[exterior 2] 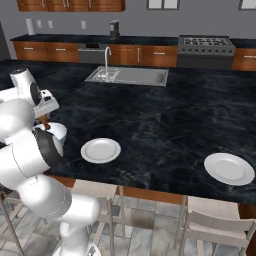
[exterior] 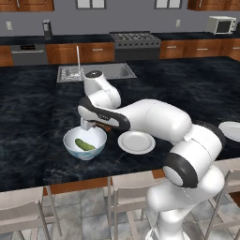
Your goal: Pick the chicken drumstick and cucumber from their plates and place them in the bowl. Then put the bowl in the fridge.
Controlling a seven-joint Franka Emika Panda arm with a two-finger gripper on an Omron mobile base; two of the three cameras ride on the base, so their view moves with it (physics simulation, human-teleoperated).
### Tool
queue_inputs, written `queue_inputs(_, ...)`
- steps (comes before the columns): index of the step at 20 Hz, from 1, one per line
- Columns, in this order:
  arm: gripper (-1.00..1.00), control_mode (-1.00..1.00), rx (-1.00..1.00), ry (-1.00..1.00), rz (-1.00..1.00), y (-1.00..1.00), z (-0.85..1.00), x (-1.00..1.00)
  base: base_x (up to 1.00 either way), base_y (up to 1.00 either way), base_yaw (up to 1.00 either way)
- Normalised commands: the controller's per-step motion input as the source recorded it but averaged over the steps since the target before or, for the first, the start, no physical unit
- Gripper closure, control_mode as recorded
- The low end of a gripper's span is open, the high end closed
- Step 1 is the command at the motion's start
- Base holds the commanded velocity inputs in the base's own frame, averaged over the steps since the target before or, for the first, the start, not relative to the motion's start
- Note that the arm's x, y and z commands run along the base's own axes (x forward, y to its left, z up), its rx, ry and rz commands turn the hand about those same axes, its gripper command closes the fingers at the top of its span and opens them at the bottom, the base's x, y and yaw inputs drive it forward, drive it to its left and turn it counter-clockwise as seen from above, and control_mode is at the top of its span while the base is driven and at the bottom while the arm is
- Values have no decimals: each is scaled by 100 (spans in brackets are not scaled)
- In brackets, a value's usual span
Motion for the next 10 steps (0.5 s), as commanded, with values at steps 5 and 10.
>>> queue_inputs(5, 100, -100, 4, -7, -2, 18, -13, 16, 0, 0, 0)
queue_inputs(10, 100, -100, 9, -5, -8, 13, -18, 13, 0, 0, 0)
